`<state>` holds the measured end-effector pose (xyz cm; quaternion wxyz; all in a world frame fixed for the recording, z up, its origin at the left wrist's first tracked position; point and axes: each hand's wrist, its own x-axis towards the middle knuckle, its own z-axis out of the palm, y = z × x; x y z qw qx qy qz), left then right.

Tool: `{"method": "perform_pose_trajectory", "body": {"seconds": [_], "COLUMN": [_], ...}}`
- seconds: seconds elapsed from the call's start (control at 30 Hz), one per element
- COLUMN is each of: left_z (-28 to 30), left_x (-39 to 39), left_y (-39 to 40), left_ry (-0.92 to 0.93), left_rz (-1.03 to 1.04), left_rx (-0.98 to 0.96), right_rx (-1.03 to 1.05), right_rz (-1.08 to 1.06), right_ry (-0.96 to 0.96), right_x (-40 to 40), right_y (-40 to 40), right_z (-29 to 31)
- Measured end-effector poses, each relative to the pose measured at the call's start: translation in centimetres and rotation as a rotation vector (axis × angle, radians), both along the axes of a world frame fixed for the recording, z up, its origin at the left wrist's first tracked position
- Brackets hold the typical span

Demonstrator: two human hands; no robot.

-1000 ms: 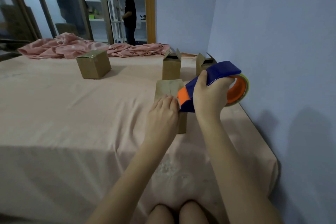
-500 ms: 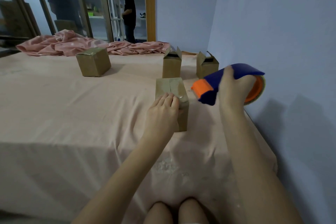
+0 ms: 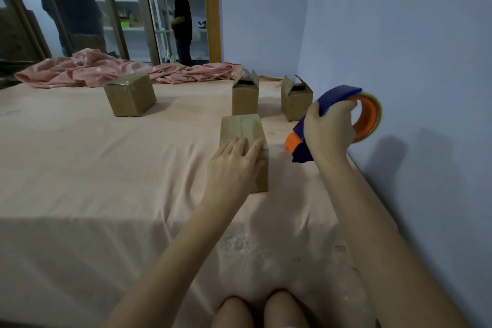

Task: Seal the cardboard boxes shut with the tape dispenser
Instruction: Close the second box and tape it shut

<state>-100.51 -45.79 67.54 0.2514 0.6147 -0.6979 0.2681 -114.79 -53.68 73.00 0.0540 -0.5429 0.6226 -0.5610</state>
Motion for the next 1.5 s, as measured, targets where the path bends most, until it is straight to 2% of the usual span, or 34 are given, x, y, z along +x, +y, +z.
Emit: {"method": "perform_pose_trajectory", "body": {"seconds": [0.27, 0.43, 0.53, 0.63, 0.7, 0.97, 1.1, 1.23, 1.43, 1.5], "left_z": [0.1, -0.1, -0.4, -0.4, -0.4, 0.4, 0.4, 0.6, 0.5, 0.5], "left_x": [-0.2, 0.1, 0.5, 0.2, 0.1, -0.7, -0.6, -0.5, -0.7, -0.7], "left_y": [0.2, 0.2, -0.1, -0.3, -0.3, 0.1, 0.2, 0.1, -0.2, -0.1], "left_ry": [-0.049, -0.031, -0.022, -0.016, -0.003, 0.082, 0.096, 0.099, 0.119, 0.108], "left_rz": [0.016, 0.030, 0.011, 0.017, 0.009, -0.017, -0.018, -0.017, -0.037, -0.042], "left_rx": [0.039, 0.015, -0.004, -0.028, -0.034, -0.069, -0.054, -0.051, -0.082, -0.083], "right_rx": [0.097, 0.155, 0.196, 0.064, -0.005, -0.127, -0.159, -0.047, -0.042, -0.032], "right_rz": [-0.024, -0.093, -0.046, 0.025, 0.071, 0.040, 0.118, 0.292, 0.559, 0.630], "right_ry": [0.149, 0.402, 0.311, 0.189, 0.187, 0.507, 0.509, 0.443, 0.578, 0.569], "right_x": [2.2, 2.4, 1.0, -0.2, -0.8, -2.1, -2.5, -3.5, -5.3, -6.0], "right_y": [-0.4, -0.6, -0.3, -0.9, -1.5, -2.1, -2.0, -2.0, -1.3, -1.3], "right_z": [-1.5, -2.5, -4.7, -4.4, -3.4, -3.2, -4.6, -6.6, -10.4, -11.0]}}
